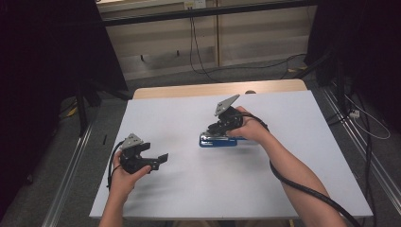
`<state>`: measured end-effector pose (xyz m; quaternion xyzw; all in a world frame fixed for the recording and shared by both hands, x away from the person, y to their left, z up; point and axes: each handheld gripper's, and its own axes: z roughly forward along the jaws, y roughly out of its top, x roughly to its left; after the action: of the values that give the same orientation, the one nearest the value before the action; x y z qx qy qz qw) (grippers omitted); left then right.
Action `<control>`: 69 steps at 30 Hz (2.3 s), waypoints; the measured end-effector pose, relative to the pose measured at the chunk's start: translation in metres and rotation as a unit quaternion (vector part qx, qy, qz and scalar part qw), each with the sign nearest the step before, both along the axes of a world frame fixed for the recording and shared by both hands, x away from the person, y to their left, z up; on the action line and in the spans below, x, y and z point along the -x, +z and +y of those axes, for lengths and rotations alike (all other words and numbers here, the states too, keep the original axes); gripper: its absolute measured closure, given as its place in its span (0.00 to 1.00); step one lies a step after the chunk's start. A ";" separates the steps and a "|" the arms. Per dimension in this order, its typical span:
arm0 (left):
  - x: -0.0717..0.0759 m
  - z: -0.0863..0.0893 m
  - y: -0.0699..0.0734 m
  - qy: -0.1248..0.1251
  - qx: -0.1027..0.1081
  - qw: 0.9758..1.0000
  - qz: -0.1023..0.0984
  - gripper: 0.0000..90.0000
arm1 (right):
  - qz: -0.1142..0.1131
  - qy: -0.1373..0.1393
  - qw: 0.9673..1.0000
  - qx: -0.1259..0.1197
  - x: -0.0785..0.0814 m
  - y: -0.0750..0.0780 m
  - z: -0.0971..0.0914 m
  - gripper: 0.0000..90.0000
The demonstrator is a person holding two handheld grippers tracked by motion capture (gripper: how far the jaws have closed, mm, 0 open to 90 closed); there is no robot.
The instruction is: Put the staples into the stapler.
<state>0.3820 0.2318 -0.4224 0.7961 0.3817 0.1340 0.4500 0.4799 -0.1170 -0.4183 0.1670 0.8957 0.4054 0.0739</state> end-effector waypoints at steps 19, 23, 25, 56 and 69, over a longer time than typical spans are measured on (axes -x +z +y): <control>0.000 0.002 0.000 0.003 -0.002 1.000 -0.002 0.09 | 0.003 0.016 1.000 0.007 -0.004 -0.010 0.002 0.89; 0.000 0.002 0.000 0.003 -0.002 1.000 -0.002 0.09 | 0.001 0.019 1.000 0.006 -0.005 -0.010 0.002 0.89; 0.000 0.002 0.000 0.003 -0.003 1.000 -0.003 0.09 | 0.000 0.020 1.000 0.005 -0.005 -0.010 0.002 0.89; -0.001 0.004 0.000 0.011 -0.004 1.000 -0.002 0.09 | 0.000 0.040 0.999 0.008 -0.008 -0.014 0.007 0.89; -0.002 0.002 -0.001 0.008 -0.008 1.000 -0.004 0.09 | -0.003 0.048 0.999 0.010 -0.006 -0.012 0.004 0.89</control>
<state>0.3838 0.2343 -0.4230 0.7961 0.3852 0.1432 0.4442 0.4861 -0.1130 -0.4300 0.1219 0.9063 0.4003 0.0590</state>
